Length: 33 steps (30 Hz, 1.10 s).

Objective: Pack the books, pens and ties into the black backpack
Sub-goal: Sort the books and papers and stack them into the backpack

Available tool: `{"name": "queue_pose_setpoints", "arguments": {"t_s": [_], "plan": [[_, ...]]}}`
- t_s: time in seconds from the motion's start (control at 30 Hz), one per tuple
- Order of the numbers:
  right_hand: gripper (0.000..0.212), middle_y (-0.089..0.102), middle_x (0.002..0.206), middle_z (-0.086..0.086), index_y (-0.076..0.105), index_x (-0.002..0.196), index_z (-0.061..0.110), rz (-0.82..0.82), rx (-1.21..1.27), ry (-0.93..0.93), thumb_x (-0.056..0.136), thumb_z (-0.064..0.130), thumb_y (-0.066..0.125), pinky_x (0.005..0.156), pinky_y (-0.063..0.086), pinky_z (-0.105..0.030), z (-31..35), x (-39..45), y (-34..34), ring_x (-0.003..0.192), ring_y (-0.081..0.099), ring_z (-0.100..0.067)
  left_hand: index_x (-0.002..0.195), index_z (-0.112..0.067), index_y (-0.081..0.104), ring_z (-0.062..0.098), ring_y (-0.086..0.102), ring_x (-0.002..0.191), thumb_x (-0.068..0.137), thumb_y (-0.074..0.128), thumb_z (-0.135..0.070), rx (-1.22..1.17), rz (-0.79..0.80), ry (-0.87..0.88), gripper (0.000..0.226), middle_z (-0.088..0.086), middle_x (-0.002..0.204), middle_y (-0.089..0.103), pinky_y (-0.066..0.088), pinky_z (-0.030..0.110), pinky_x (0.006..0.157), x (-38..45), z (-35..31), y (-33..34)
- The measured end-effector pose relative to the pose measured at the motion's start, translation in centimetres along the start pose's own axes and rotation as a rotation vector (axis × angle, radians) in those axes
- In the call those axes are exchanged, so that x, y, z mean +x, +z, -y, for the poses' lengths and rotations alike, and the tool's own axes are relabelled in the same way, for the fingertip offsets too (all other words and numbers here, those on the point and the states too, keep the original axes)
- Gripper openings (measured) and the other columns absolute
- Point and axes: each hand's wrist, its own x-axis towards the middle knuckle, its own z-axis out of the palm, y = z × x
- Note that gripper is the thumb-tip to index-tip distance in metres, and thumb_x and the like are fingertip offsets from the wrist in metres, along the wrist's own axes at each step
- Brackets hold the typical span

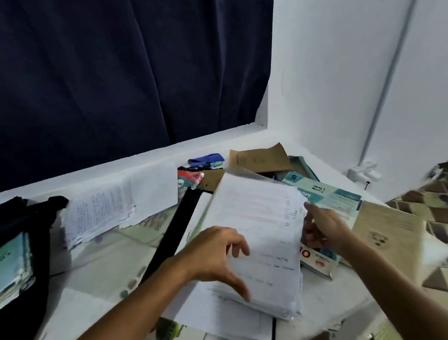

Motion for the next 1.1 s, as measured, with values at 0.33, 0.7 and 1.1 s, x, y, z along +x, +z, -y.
{"name": "queue_pose_setpoints", "arguments": {"t_s": [0.33,0.7,1.1], "plan": [[0.033,0.055,0.069,-0.014,0.058,0.092,-0.004,0.058,-0.072,0.053,0.098,0.028,0.055,0.052,0.055,-0.034,-1.2,-1.1,0.3,0.047,0.059,-0.024,0.096,-0.004,0.071,0.032,0.066,0.094,0.096,0.059,-0.02,-0.245,-0.531,-0.418,0.02,0.014,0.096,0.071,0.046,0.033,0.073,6.2,8.2,0.7],[0.014,0.067,0.093,-0.016,0.062,0.101,0.001,0.024,-0.108,-0.028,0.092,0.011,0.062,0.072,0.06,-0.04,-1.8,-1.6,1.5,0.08,0.068,-0.03,0.069,-0.012,0.051,0.018,0.055,0.072,0.068,0.088,-0.014,-0.533,-0.232,-0.719,0.037,0.005,0.079,0.058,0.044,0.027,0.072,8.8,8.8,-1.2],[0.019,0.072,0.109,-0.013,0.068,0.104,0.003,0.108,0.343,-0.204,0.088,-0.002,0.06,0.091,0.053,-0.051,0.4,-1.8,1.3,0.098,0.07,-0.032,0.101,0.0,0.061,0.023,0.072,0.072,0.08,0.073,0.003,-1.284,-0.378,-0.511,0.025,0.018,0.108,0.07,0.061,0.035,0.063,7.6,6.5,-3.2]]}}
